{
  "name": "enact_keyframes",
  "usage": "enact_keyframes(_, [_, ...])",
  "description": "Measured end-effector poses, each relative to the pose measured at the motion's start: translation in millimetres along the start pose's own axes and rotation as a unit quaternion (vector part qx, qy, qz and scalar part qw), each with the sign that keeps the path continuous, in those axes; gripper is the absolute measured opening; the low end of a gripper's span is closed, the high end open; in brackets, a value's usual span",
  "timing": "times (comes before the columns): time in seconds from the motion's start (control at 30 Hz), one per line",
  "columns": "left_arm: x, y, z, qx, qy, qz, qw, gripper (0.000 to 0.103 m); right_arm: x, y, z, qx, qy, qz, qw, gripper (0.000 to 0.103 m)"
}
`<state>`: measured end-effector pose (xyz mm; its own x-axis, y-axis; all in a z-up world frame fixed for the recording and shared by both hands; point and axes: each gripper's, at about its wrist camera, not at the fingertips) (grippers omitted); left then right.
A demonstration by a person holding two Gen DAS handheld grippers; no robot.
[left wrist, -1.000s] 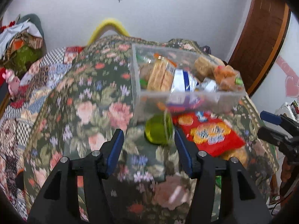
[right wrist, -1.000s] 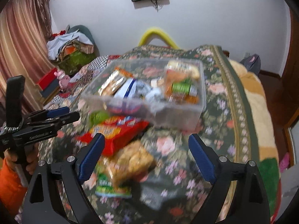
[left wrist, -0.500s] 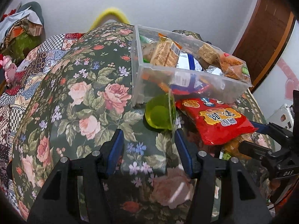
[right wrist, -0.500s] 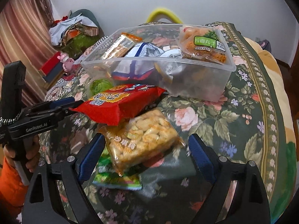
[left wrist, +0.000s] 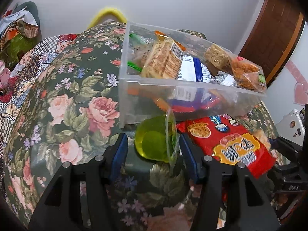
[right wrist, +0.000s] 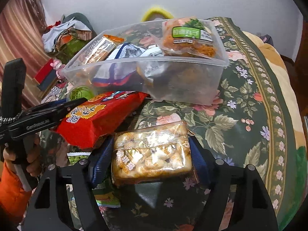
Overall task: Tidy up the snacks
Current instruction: 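Grasp the green cup jelly with the left tool while the right tool grasps the biscuit pack, then carry the jelly and biscuit pack over the box and release them inside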
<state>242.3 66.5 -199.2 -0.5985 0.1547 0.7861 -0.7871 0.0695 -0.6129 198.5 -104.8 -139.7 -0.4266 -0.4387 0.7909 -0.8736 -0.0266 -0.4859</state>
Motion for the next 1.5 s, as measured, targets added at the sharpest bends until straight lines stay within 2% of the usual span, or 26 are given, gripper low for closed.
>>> enact_keyframes(0.03, [-1.8,0.6,1.0,-0.002,0.001,-0.002,1.0,0.045,0.9,0.7,0.7,0.0,0.001,0.001,1.0,0.073])
enact_keyframes(0.23, [5.9,5.5,8.1,-0.022,-0.007,0.013,0.9996,0.041,8.4,3.4,6.0,-0.004,0.01,0.007,1.0,0.072])
enact_keyframes(0.43, [23.9,11.6,13.5,-0.038,-0.02,0.025,0.9987,0.04,20.3,0.3,10.8,-0.009,0.016,0.019,1.0,0.072])
enact_keyframes(0.63, [53.2,9.9,14.0,-0.035,-0.02,0.052,0.9978,0.04,38.3,-10.3,8.6,-0.007,0.015,0.05,0.999,0.072])
enact_keyframes(1.07, [90.2,-34.7,23.2,-0.045,-0.018,0.12,0.9916,0.04,54.4,-48.1,-15.1,0.012,-0.003,0.116,0.993,0.072])
enact_keyframes(1.27, [81.5,-62.9,24.0,-0.048,-0.015,0.129,0.9903,0.04,49.9,-74.9,-29.3,0.016,-0.012,0.138,0.99,0.072])
enact_keyframes(1.5, [60.3,-88.4,20.2,-0.054,-0.022,0.125,0.9904,0.04,31.6,-99.9,-36.5,0.002,-0.03,0.133,0.991,0.072])
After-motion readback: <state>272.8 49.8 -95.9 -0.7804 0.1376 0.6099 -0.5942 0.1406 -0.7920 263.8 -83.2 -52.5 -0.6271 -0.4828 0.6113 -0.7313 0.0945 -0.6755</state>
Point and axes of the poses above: each gripper's, at about its wrist camera, not at the fingertips, and x roughly against the way its jaws point, z to its right, y to its underside, and after that the axes turned 11 degrees about -x, right-handed
